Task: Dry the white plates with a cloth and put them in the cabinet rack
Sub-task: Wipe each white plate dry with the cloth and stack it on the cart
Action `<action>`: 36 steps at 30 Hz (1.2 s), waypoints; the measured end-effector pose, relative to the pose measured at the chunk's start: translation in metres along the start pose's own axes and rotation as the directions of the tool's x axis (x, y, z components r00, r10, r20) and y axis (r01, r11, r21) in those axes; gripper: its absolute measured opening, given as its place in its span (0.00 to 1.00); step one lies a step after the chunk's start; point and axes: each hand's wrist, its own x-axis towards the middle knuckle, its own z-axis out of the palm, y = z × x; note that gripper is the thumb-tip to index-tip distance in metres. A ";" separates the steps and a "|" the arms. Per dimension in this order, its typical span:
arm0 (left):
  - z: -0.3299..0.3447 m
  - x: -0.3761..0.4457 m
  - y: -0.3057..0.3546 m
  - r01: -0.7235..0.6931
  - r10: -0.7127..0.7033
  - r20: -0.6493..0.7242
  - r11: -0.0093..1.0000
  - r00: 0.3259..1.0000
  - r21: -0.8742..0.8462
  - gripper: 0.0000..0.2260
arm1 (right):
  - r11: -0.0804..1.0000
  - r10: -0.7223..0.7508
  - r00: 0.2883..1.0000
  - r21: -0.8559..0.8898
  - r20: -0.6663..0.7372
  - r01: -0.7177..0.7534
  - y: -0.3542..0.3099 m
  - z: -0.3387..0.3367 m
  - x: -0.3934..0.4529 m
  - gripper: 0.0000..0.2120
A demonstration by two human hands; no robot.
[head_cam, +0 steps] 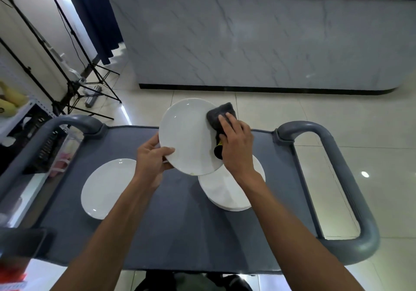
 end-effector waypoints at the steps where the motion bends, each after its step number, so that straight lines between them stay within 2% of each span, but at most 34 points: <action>1: -0.001 -0.002 0.000 0.004 -0.004 0.005 1.000 1.000 0.002 0.23 | 1.000 -0.006 1.000 0.005 0.003 0.006 -0.002 0.000 0.002 0.25; 7: -0.001 -0.013 -0.003 0.009 -0.011 0.038 0.999 0.999 0.037 0.25 | 0.991 -0.087 0.996 0.100 0.030 0.084 -0.019 -0.001 0.007 0.25; 13: 0.008 -0.023 -0.007 0.027 -0.031 0.082 0.999 0.996 0.043 0.25 | 0.937 -0.274 0.960 0.240 0.057 0.253 -0.046 -0.001 0.001 0.28; 18: 0.008 -0.025 -0.004 0.010 -0.012 0.094 1.000 0.996 0.024 0.25 | 0.885 -0.392 0.919 0.290 0.043 0.363 -0.056 -0.002 -0.016 0.27; 28: 0.009 -0.028 -0.010 0.006 -0.009 0.065 0.999 0.998 0.044 0.21 | 0.857 -0.413 0.911 0.345 0.017 0.383 -0.045 -0.005 -0.048 0.26; 32: 0.010 -0.028 -0.008 -0.005 -0.003 0.109 0.997 0.994 0.071 0.21 | 0.877 -0.404 0.915 0.284 0.000 0.388 -0.046 -0.006 -0.038 0.26; 36: 0.011 -0.030 -0.008 0.006 -0.018 0.157 0.997 0.987 0.072 0.25 | 0.924 -0.319 0.948 0.216 -0.020 0.315 -0.047 -0.009 -0.015 0.28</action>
